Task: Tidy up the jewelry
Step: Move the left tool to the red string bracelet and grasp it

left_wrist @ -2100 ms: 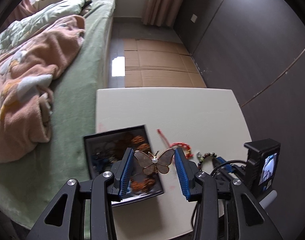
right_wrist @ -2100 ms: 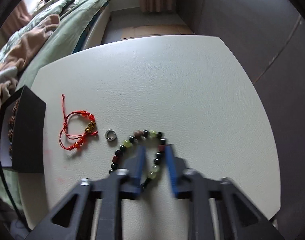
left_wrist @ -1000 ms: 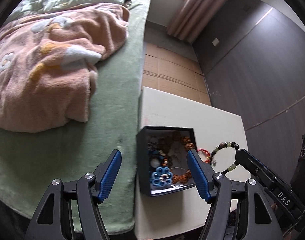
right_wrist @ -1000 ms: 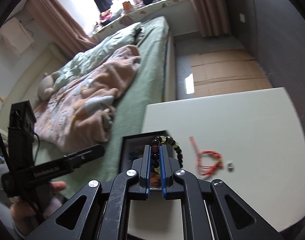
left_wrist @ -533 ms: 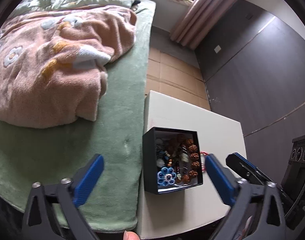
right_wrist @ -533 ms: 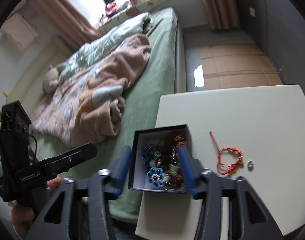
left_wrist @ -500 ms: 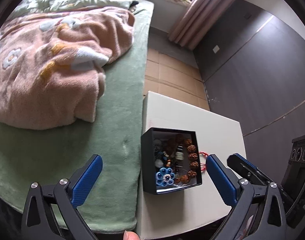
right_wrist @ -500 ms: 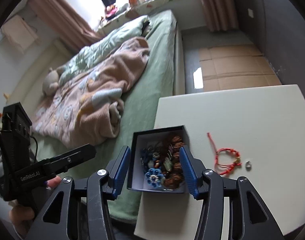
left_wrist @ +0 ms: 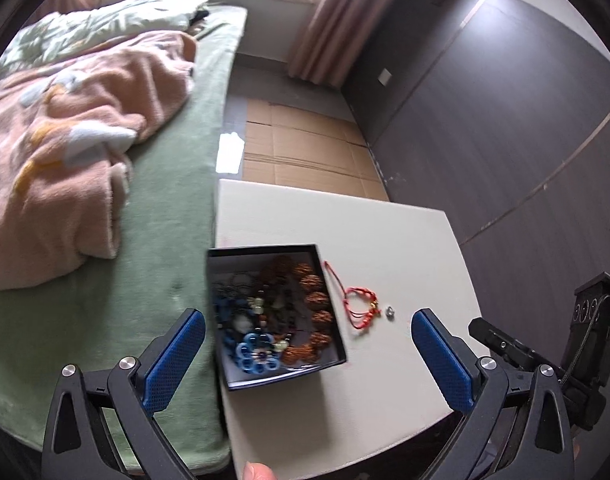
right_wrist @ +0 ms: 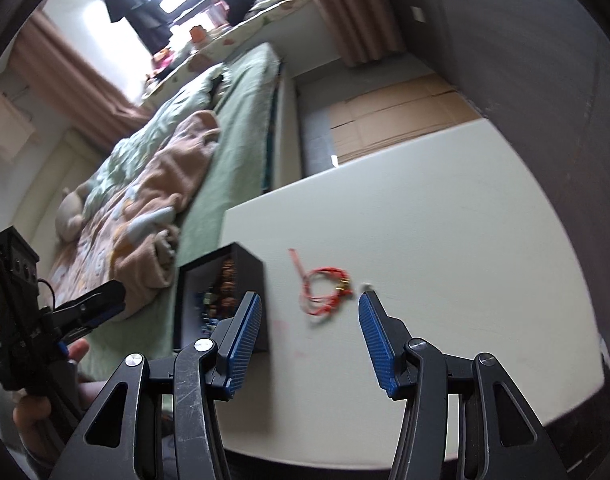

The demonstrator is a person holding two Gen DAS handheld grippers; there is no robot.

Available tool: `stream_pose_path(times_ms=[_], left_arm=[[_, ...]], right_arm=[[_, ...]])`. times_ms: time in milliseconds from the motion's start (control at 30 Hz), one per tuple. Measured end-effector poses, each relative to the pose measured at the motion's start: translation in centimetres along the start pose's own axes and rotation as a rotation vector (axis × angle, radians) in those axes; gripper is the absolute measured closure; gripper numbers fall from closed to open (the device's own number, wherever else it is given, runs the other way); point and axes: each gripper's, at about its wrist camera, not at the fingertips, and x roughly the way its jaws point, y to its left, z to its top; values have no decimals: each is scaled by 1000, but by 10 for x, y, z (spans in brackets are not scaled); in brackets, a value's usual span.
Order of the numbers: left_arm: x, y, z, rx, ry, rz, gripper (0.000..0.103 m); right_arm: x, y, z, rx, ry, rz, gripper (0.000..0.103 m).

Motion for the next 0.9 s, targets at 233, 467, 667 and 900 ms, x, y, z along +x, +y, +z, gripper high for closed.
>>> stream_pose_path(times_ms=[233,467,667,900], left_arm=[[26,-42,-7,94,69,-3,0],[50,-77,-7,161,115,2,1],[77,-91,-3,188,183,-5,23],[110,-98,-3,163,249,-19,50]], right_arm=[[-6,-35,-10,58,-9,-43,35],[-7,-61,-17,111,4,-47,35],[-9,-77,-21,139,-1,-44,35],[-7,-91,-21,151,-4,-52,35]])
